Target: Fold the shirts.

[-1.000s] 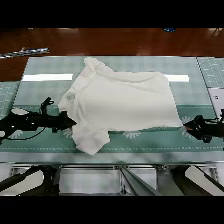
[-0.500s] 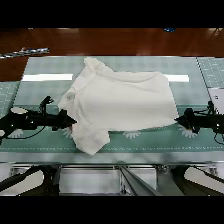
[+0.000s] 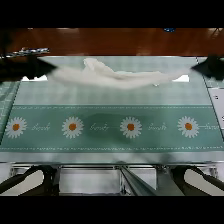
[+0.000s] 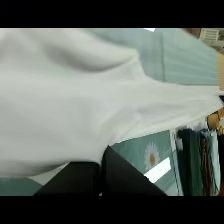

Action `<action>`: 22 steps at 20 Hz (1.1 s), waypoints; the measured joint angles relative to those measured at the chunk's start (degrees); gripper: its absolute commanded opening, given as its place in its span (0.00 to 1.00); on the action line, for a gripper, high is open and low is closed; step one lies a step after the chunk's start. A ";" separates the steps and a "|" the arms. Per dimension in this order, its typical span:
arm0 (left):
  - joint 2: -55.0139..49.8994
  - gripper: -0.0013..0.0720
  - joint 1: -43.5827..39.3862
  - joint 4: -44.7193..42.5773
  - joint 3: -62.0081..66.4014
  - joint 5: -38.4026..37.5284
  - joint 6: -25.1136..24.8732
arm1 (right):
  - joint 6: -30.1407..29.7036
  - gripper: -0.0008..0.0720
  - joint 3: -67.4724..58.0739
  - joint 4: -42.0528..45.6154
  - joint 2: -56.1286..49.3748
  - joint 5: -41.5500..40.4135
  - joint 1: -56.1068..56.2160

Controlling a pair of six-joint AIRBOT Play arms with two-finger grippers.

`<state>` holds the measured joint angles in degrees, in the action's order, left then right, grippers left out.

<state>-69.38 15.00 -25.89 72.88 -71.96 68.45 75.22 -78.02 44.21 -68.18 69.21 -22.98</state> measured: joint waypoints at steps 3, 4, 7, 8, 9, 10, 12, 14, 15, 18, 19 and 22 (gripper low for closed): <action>0.61 0.04 0.26 -0.92 19.93 0.09 3.54 | 4.09 0.05 -17.86 4.70 1.99 1.99 1.70; 0.76 0.04 0.28 -2.62 26.25 -0.13 5.05 | 5.22 0.05 -23.47 6.95 2.73 3.08 1.97; 2.43 0.04 0.39 -8.94 40.13 -2.03 8.72 | 7.45 0.05 -34.51 13.99 6.67 6.27 2.51; 3.85 0.04 0.39 -11.21 42.73 -2.62 9.55 | 8.35 0.05 -36.33 16.13 8.48 7.02 2.58; 5.53 0.04 0.39 -13.29 44.26 -3.10 10.10 | 9.03 0.05 -37.64 17.99 10.36 7.56 2.62; 7.67 0.04 0.39 -15.50 45.20 -3.15 10.54 | 9.75 0.05 -38.66 19.47 12.41 8.09 2.67; 12.74 0.04 0.39 -20.22 45.59 -3.54 11.10 | 10.51 0.05 -39.87 21.22 16.24 9.57 2.73; 18.01 0.04 0.39 -26.38 45.31 -3.87 11.43 | 11.10 0.05 -40.48 22.27 19.74 11.91 2.73; 20.63 0.04 0.35 -29.97 45.20 -4.46 11.54 | 11.43 0.05 -40.52 22.67 21.29 12.96 2.73; 27.06 0.04 -1.01 -37.48 45.03 -6.60 12.00 | 12.74 0.05 -39.17 24.17 26.05 16.04 2.73; 28.89 0.04 -2.27 -39.34 44.96 -7.21 12.33 | 13.16 0.05 -38.21 25.03 27.52 17.14 2.73; 32.04 0.04 -6.38 -43.06 43.10 -9.84 13.40 | 14.38 0.05 -33.94 26.77 30.91 19.39 2.73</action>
<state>-37.34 8.62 -68.95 115.98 -81.80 81.84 89.60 -111.96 70.98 -37.28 88.60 -20.25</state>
